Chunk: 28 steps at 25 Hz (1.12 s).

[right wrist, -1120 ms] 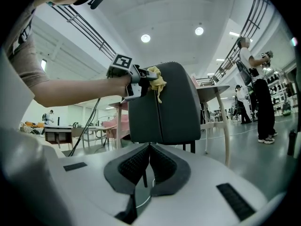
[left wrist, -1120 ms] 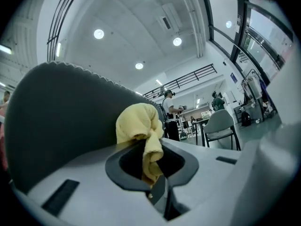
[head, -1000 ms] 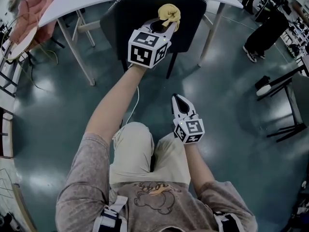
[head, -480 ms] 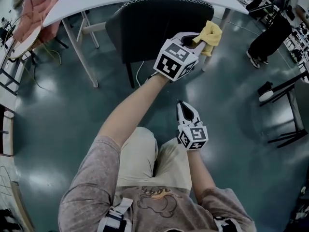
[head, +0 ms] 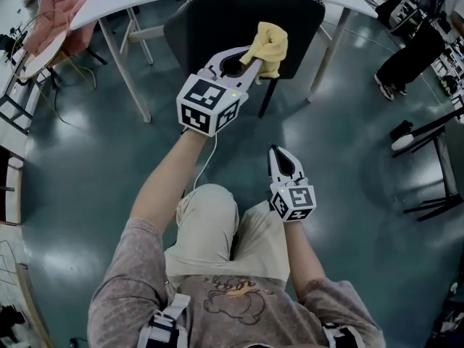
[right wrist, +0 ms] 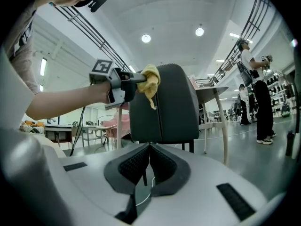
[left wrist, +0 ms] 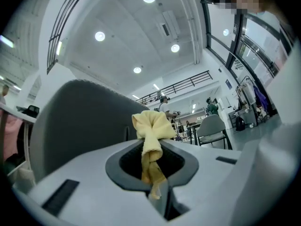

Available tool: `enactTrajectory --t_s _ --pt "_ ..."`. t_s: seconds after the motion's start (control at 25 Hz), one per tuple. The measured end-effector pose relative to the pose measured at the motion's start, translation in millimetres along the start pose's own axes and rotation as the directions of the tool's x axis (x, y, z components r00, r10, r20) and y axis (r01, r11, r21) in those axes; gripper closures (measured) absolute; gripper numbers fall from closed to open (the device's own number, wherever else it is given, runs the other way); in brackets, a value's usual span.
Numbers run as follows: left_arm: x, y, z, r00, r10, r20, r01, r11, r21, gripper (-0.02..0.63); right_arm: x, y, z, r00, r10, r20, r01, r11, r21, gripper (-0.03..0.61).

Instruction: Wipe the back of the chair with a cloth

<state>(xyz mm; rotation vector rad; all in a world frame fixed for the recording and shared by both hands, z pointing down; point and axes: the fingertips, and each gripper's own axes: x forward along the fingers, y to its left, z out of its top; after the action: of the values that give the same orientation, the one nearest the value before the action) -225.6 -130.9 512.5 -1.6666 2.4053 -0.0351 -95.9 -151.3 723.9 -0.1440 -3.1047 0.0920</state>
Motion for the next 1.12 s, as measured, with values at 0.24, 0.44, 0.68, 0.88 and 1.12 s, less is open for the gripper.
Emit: enactTrajectory --t_s 0.24,0.44,0.68,0.88,1.12 --pt "-54 42 -9 0.995 0.091 -0.027 -0.091 0.995 0.033 0.554 -1 4 3 1.0 0.021 0.001 -0.021 1.0 -0.005 0.552" --pt "-92 69 -29 0.986 0.159 -0.043 -0.155 0.985 0.079 0.554 1 7 3 1.0 0.031 0.001 -0.031 0.999 -0.013 0.552" --pt "-110 104 -47 0.974 0.223 -0.05 -0.217 0.971 0.098 0.554 1 6 3 0.999 0.033 -0.006 -0.033 0.999 -0.021 0.552" --pt "-98 119 -63 0.969 0.232 -0.081 -0.223 0.969 0.109 0.554 1 3 0 1.0 0.024 -0.012 -0.024 1.0 -0.018 0.552" --pt "-75 113 -75 0.973 0.204 -0.107 -0.194 0.976 0.095 0.554 2 0 1 1.0 0.022 -0.011 -0.022 1.0 -0.02 0.552"
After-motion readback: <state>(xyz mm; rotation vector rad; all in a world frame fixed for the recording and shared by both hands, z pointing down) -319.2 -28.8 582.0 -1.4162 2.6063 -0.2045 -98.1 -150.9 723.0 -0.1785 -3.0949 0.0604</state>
